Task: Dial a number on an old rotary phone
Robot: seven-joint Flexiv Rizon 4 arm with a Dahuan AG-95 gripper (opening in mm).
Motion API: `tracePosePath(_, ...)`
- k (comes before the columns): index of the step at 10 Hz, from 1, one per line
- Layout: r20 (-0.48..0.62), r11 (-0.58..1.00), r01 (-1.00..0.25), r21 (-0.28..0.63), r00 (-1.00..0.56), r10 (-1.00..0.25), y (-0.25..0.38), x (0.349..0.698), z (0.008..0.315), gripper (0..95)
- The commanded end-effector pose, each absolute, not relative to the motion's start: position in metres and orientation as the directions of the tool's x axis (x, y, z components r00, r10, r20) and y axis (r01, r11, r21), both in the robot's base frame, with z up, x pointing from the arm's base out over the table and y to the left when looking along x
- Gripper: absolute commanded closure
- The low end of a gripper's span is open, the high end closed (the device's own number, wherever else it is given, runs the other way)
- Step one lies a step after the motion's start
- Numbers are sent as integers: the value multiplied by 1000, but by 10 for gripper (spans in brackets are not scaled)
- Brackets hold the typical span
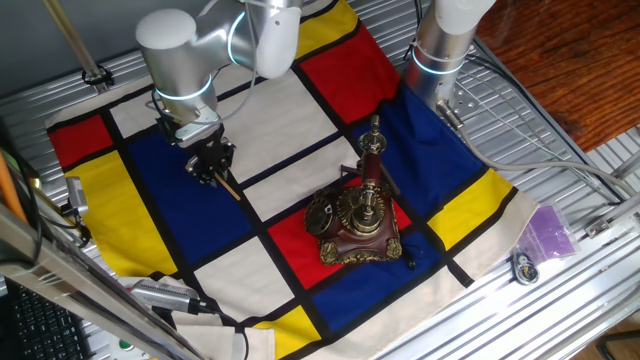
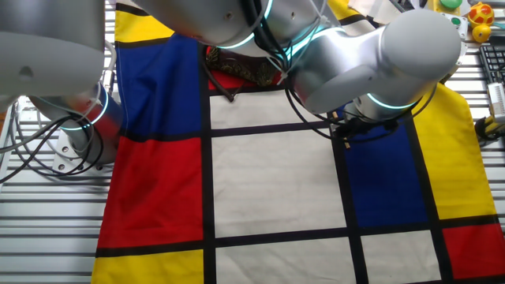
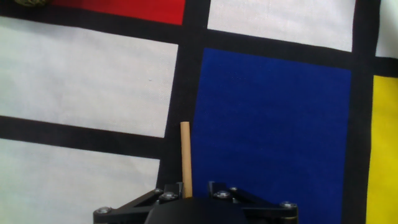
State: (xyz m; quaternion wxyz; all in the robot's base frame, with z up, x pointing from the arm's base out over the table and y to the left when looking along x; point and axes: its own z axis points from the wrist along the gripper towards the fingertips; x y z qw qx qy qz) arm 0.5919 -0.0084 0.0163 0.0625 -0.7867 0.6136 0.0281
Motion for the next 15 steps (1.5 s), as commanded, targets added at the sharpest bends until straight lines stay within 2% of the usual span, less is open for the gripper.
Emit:
tracePosePath(1,-122,-243,-968,-66,250,-961,-9,592,16,760)
tracePosePath(15,-155,-220,-974,-62,227,-961,-8,588,6,760)
